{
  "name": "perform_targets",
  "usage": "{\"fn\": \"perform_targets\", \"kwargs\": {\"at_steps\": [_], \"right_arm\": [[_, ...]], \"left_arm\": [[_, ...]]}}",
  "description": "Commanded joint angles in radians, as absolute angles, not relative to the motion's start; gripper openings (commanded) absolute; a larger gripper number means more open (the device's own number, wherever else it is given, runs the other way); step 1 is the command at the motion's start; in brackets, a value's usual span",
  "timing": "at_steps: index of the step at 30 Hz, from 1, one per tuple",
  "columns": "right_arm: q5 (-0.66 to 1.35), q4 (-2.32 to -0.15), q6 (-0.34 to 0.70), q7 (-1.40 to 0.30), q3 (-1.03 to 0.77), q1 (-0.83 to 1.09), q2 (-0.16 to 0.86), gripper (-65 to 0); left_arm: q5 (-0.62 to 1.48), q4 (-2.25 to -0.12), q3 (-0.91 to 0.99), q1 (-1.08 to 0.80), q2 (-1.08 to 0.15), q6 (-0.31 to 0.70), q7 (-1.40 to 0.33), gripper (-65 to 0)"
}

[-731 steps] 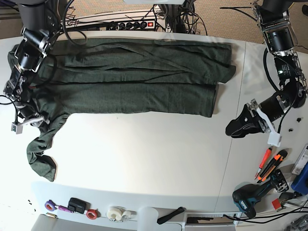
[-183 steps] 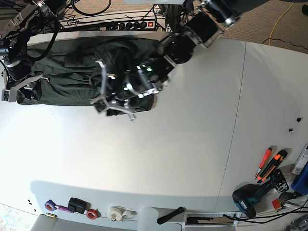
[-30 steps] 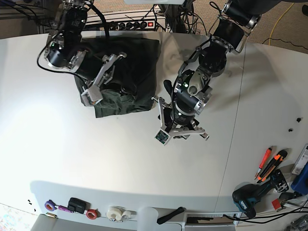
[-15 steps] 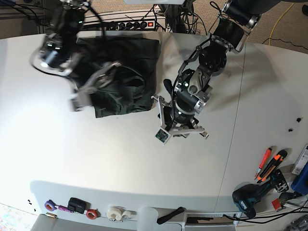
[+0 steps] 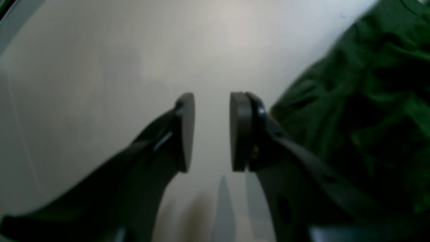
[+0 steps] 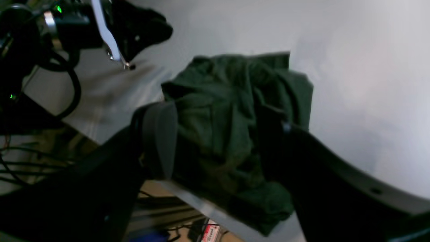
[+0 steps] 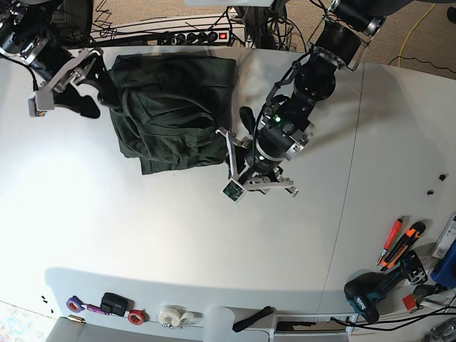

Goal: Layout the t-shirt on the table in an organized manner, then fold the t-shirt properly
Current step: 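Press the folded stack with the right gripper while the left gripper holds it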

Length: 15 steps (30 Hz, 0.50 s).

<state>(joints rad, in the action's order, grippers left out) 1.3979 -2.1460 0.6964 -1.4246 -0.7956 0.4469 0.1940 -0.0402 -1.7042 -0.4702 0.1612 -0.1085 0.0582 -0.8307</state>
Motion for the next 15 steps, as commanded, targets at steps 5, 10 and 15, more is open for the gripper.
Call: {"fn": "perform_targets", "kwargs": {"at_steps": [5, 10, 15], "right_arm": [[1.412, -2.159, 0.698, -1.396, -0.78, 0.451, 0.207, -27.9], [1.269, -2.133, 0.698, -1.396, -0.681, 0.451, 0.208, -27.9], [1.094, -2.122, 0.698, -1.359, -0.587, 0.451, 0.208, -28.0]], "left_arm": [[-0.016, -1.724, -0.466, 0.18, -0.102, 0.054, -0.812, -48.5], [-0.01, -1.724, -0.466, 0.18, -0.103, 0.054, -0.813, -48.5], [-0.01, -1.724, -0.466, 0.18, -0.103, 0.054, -0.815, -48.5]]}}
